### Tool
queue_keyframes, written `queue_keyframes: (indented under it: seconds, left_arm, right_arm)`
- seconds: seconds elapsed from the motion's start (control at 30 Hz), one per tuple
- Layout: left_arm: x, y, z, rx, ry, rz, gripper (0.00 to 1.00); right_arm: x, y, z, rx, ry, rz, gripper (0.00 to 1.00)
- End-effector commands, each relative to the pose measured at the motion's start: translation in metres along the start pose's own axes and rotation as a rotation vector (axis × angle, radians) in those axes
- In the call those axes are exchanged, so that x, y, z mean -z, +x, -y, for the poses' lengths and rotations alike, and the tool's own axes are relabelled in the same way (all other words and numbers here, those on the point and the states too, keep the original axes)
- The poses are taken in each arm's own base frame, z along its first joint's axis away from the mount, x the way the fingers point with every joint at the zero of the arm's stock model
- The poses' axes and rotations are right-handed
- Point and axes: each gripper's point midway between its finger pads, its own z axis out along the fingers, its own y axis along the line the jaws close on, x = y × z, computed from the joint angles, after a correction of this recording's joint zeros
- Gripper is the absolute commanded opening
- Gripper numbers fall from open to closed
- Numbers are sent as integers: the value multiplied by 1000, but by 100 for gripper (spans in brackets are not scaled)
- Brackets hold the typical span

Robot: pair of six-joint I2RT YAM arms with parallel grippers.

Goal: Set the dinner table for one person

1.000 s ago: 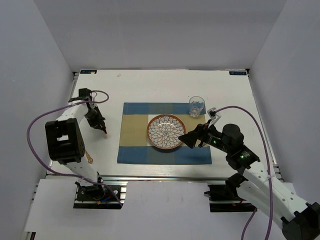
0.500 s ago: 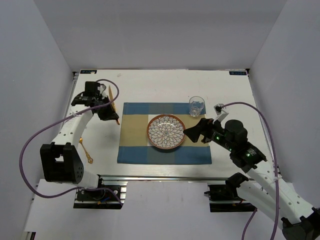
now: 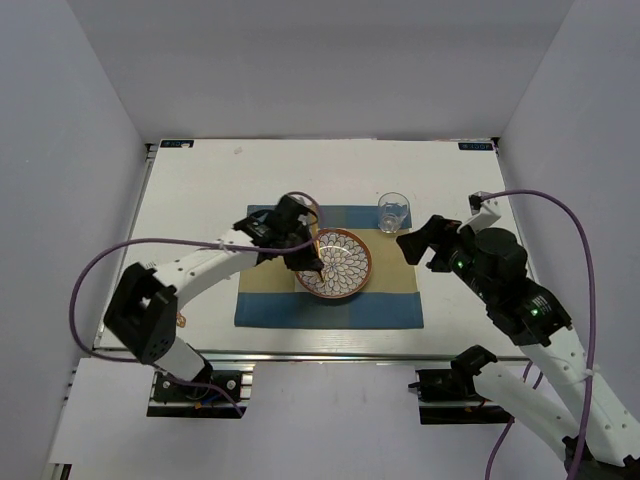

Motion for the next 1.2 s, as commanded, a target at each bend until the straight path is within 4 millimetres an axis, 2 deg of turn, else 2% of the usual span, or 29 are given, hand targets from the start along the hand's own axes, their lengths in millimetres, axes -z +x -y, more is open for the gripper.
queue_keyframes:
  seconds: [0.0,0.03,0.07,0.1,0.13,0.17,0.23,0.37,0.47,0.5,0.53,0.6,0.67,0.8,0.83,0.87,0.93,1.17]
  left_arm:
    - [-11,-4,51,19,56,78,0]
    - [-24,4,54,30,37,62,0]
    - [-27,15,69,8,57,46,0]
    - [-39,18,68,27,19,54,0]
    - [-43,28,76,10,21,51,0]
    - [-43,28,89,5,43,60,0]
    - [-54,37,97,-2,23,51,0]
    - [-63,47,129,-13,31,57,0]
    - [-78,64,140,-25,34,31,0]
    - [-78,68,150,-34,52,29,0]
    - [-87,70,150,-32,40,23,0]
    - [-90,80,161,-44,50,13,0]
    - [-99,88,163,-45,40,-1,0]
    - [-112,96,170,-56,50,-23,0]
    - [-112,94,178,-61,58,-25,0]
    - [-122,97,174,-67,37,-36,0]
    - [-123,101,185,-80,54,-50,0]
    - [-142,117,188,-89,61,-103,0]
  right_arm:
    - [17,-13,10,27,71,23,89]
    - [20,-17,9,33,74,30,89]
    - [22,-19,9,34,74,35,89]
    - [26,-20,9,39,77,30,89]
    - [29,-23,11,39,92,39,89]
    - [32,-24,11,42,92,39,89]
    - [39,-27,13,47,105,44,89]
    - [47,-30,16,54,122,54,89]
    - [53,-33,17,56,125,61,89]
    - [54,-32,17,59,128,56,89]
    - [56,-35,17,61,127,64,89]
    - [58,-36,18,65,136,64,89]
    - [63,-38,19,67,146,64,89]
    - [71,-44,18,71,145,82,89]
    - [73,-44,18,72,145,82,89]
    - [75,-46,18,71,145,87,89]
    - [77,-45,18,74,145,84,89]
    - [85,-45,22,76,154,96,89]
